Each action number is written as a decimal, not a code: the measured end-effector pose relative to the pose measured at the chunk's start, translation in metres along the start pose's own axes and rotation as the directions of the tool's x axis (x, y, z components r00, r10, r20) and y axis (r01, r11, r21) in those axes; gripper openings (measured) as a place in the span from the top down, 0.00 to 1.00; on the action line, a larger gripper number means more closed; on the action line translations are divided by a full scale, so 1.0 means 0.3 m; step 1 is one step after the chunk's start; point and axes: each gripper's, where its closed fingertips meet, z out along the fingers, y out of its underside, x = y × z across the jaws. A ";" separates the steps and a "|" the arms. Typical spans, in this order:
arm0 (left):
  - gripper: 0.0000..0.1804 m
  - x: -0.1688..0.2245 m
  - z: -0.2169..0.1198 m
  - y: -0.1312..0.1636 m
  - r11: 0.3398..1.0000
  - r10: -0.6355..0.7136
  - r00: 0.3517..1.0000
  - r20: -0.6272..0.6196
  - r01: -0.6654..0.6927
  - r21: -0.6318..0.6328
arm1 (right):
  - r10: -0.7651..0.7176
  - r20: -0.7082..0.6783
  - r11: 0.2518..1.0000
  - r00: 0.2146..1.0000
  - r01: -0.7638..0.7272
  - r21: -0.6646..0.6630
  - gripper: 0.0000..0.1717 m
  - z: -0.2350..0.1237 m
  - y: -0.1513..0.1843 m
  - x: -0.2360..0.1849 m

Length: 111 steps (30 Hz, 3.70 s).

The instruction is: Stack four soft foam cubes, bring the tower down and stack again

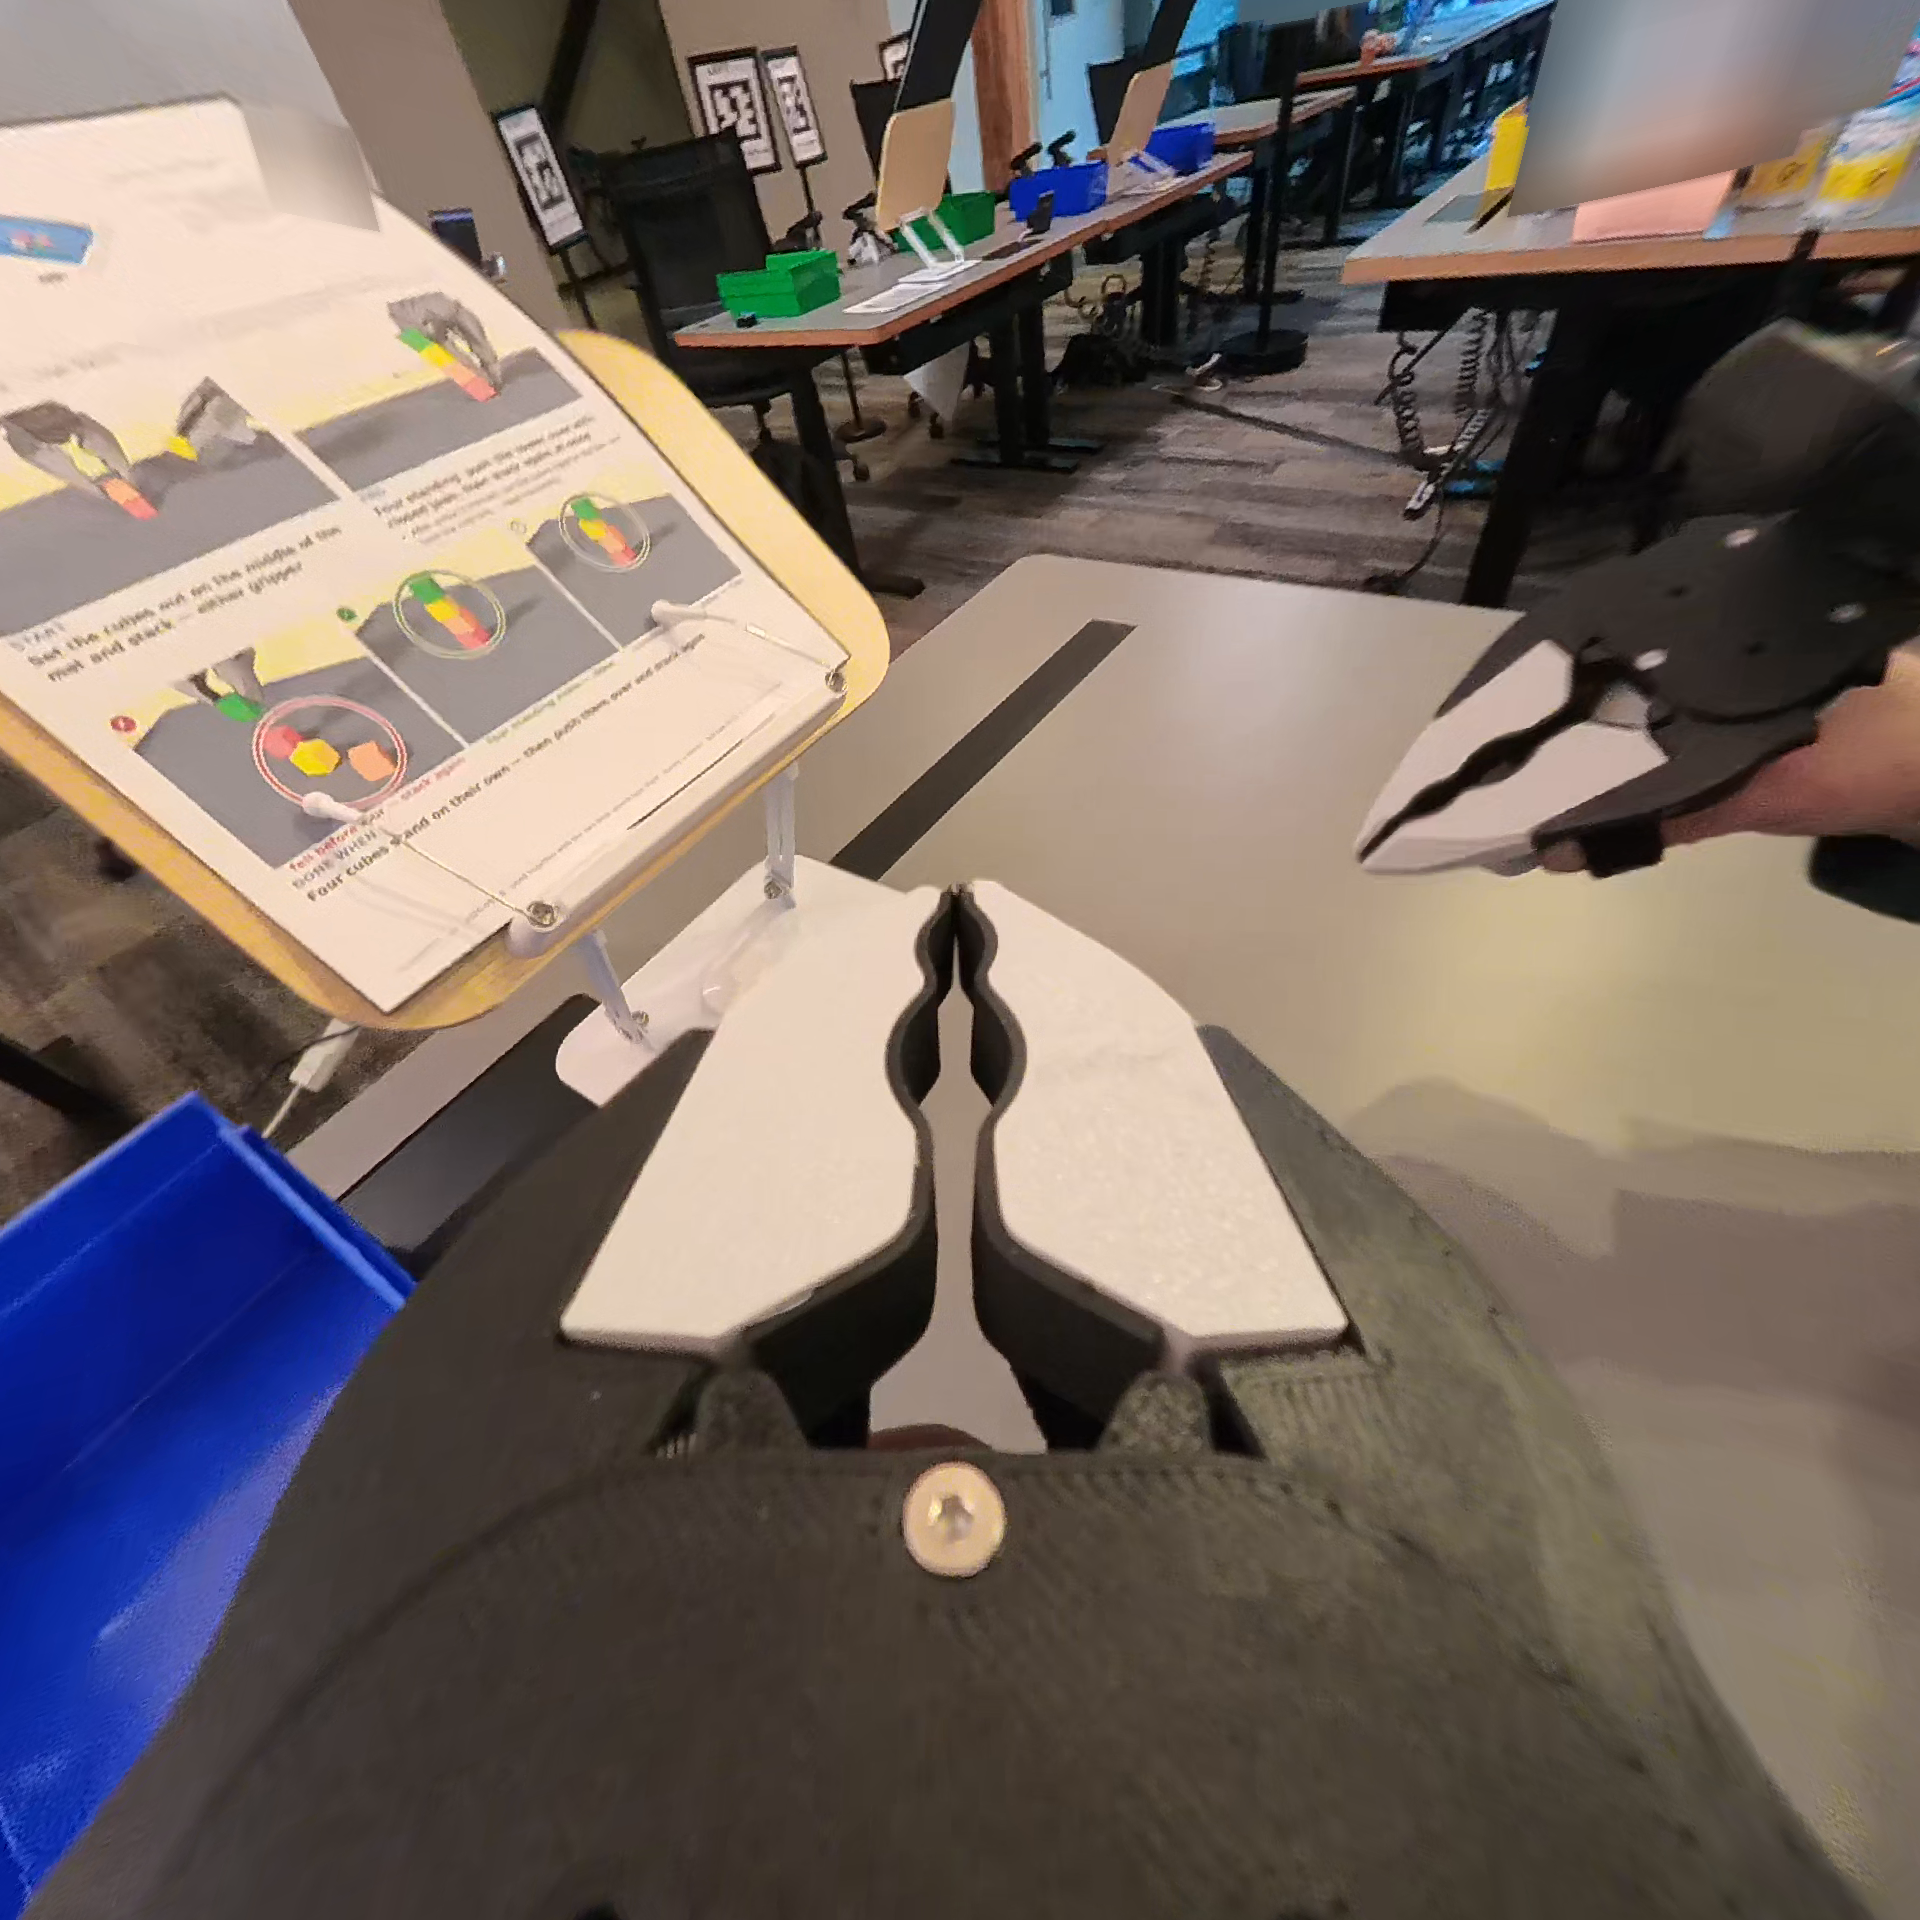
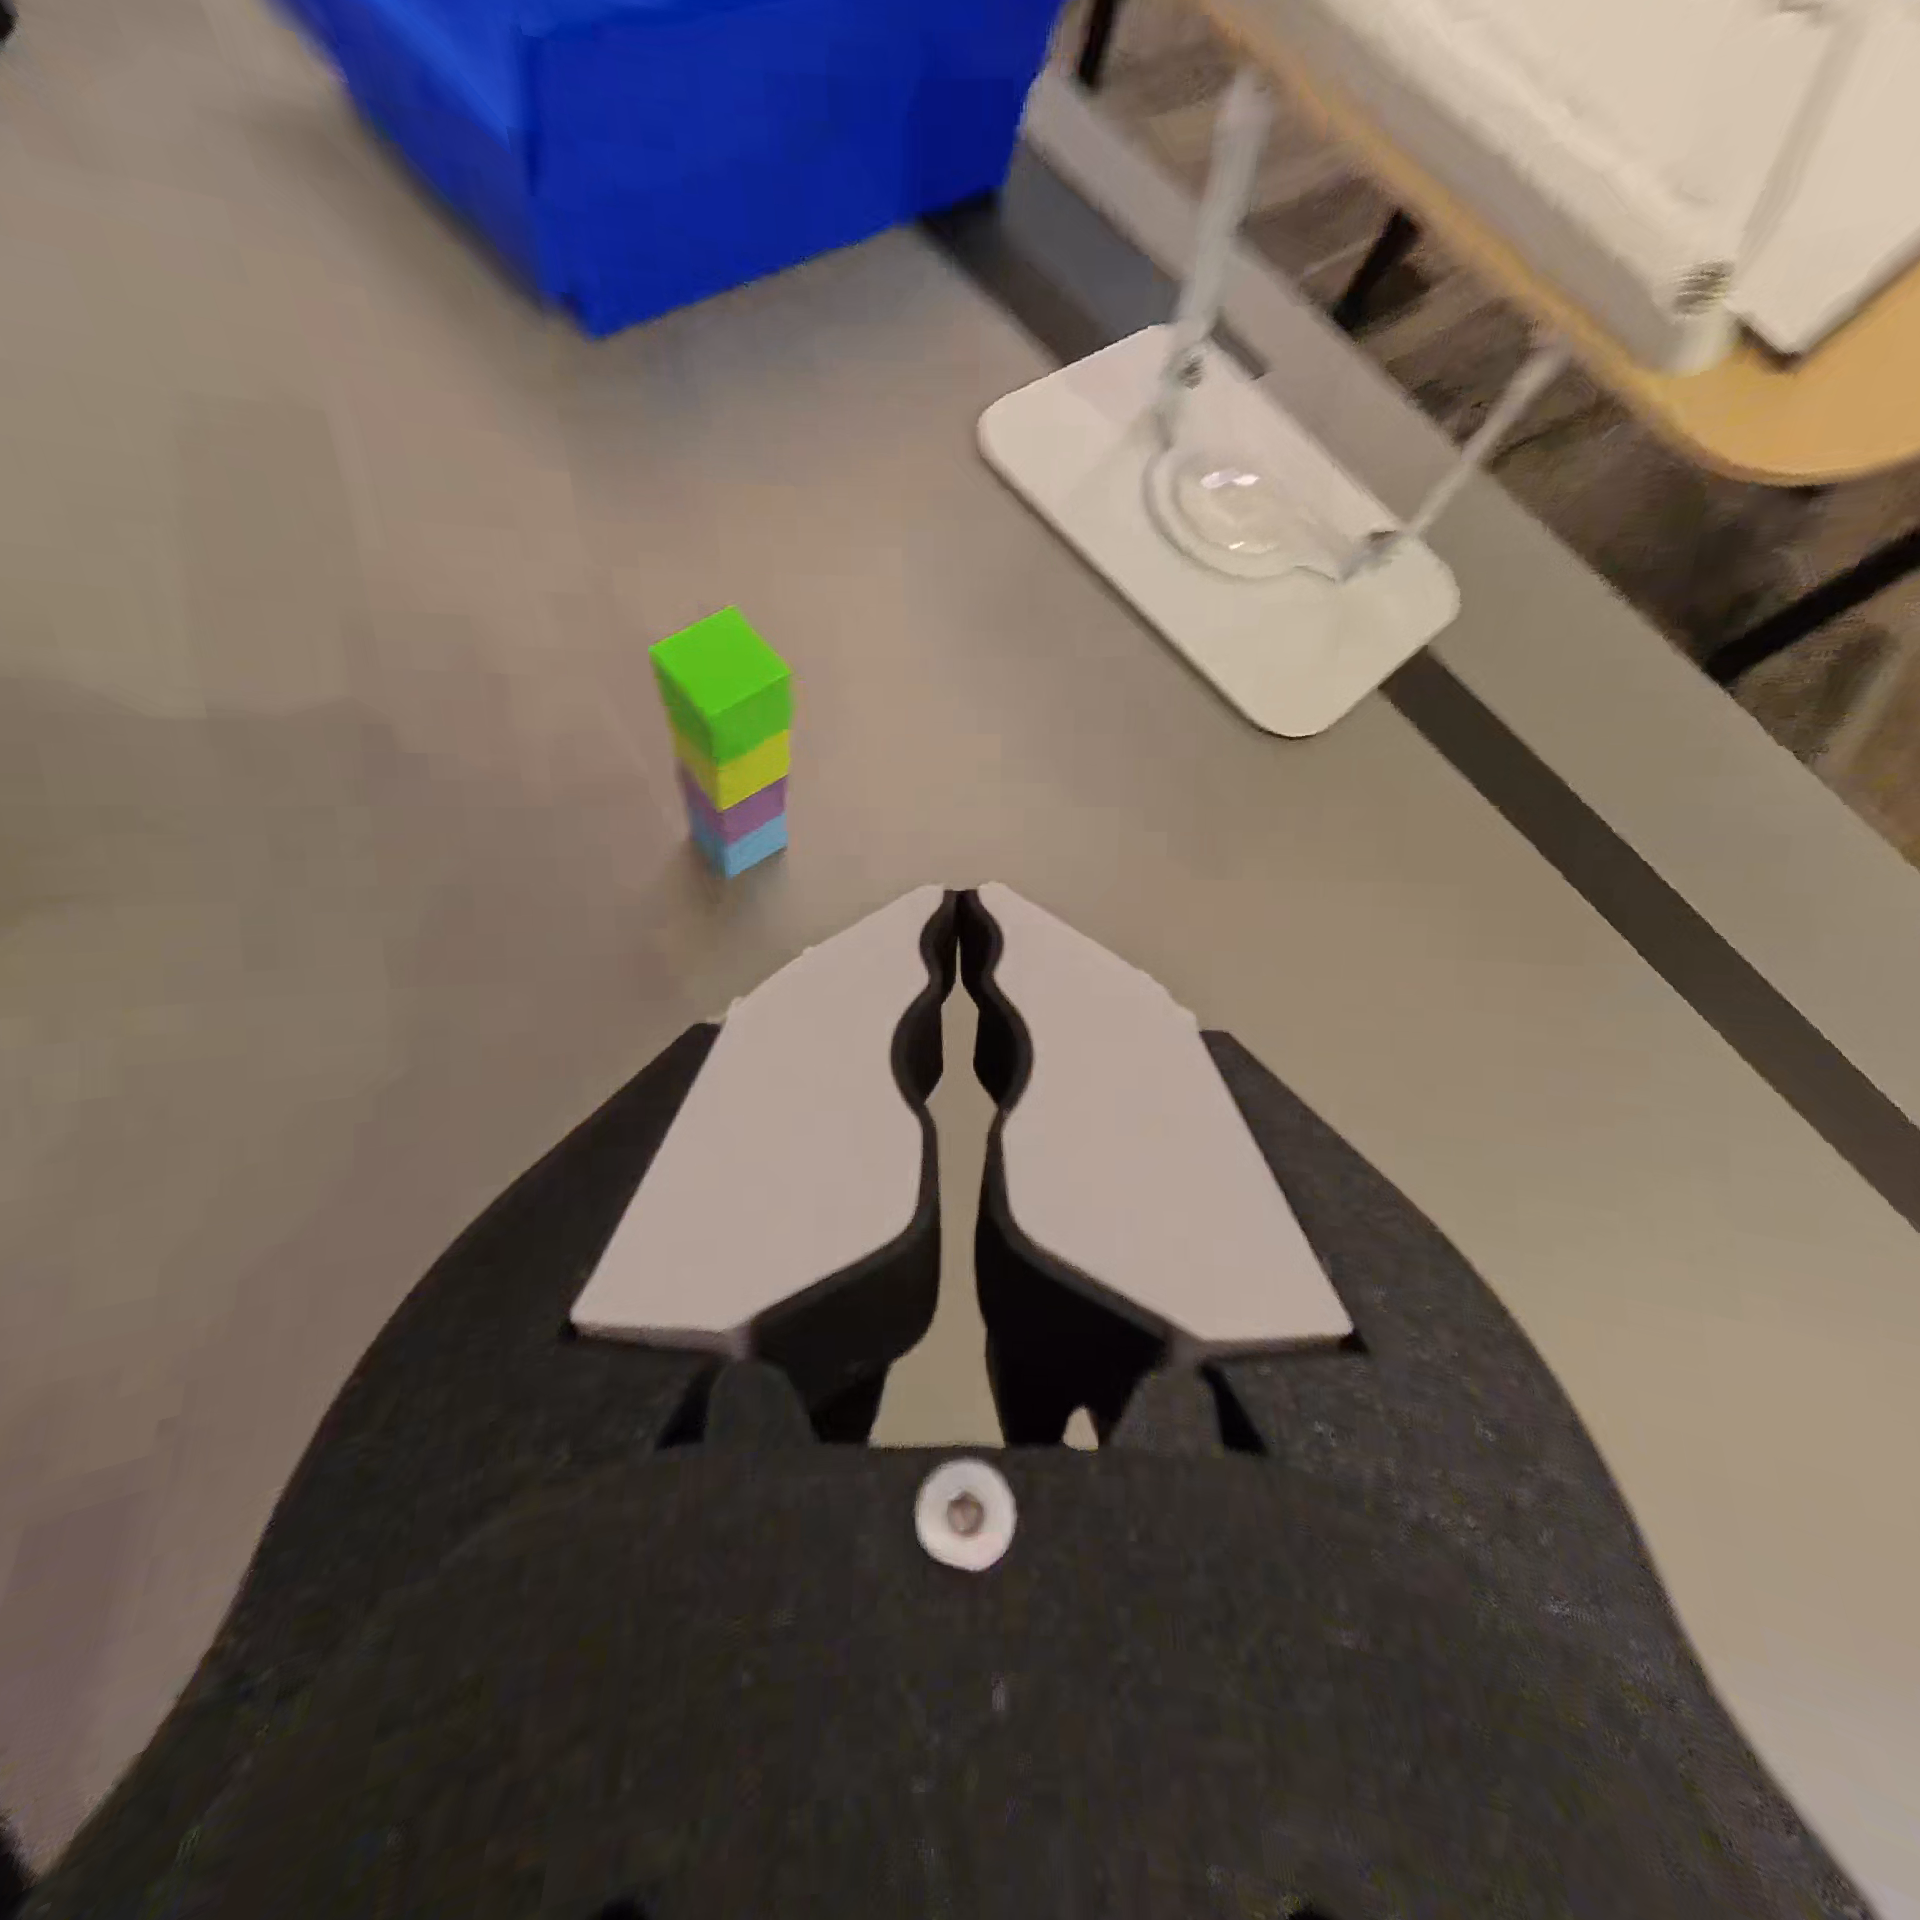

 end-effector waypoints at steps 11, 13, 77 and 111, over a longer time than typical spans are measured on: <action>1.00 0.000 0.153 0.434 0.988 -0.118 0.970 0.212 0.136 -0.073 | 0.252 -0.241 0.962 0.937 -0.214 0.172 1.00 0.043 0.292 0.210; 1.00 -0.013 0.168 0.468 0.987 -0.142 0.958 0.249 0.156 -0.038 | 0.255 -0.270 0.962 0.929 -0.215 0.167 1.00 0.055 0.333 0.232; 1.00 0.008 0.396 0.701 0.880 -0.413 0.853 0.320 0.464 -0.099 | 0.560 -0.295 0.822 0.775 -0.474 0.315 1.00 -0.158 0.631 0.553; 1.00 -0.028 0.373 0.669 0.982 -0.033 0.932 0.361 0.098 -0.164 | 0.423 -0.504 0.874 0.753 -0.486 0.005 0.71 -0.039 0.729 0.621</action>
